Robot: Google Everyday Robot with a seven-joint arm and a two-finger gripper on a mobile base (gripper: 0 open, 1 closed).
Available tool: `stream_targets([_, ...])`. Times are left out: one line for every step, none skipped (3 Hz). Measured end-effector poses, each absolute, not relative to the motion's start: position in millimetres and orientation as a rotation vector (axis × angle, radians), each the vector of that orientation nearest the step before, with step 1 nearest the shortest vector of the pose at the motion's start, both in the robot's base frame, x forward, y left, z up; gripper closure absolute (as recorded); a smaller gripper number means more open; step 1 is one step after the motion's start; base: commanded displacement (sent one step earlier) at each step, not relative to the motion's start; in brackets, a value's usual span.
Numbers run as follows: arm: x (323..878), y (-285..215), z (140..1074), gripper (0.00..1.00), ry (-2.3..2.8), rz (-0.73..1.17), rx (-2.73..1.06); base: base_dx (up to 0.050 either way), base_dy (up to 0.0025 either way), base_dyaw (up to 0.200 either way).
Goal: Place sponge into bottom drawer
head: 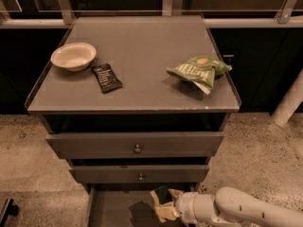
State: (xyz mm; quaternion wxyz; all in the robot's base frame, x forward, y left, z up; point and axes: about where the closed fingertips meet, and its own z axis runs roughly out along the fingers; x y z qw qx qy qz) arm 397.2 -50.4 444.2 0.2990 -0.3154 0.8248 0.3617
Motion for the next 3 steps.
stream_targets([401,-47,432,1.0,2.206,0.964,-0.833,0.0,0.0,0.0])
stream_targets([413,-50,388,1.0,2.224,1.015,-0.823,0.0,0.0,0.0])
stream_targets([424,-56,332,1.0,2.228,1.12,-0.77,0.0,0.0,0.0])
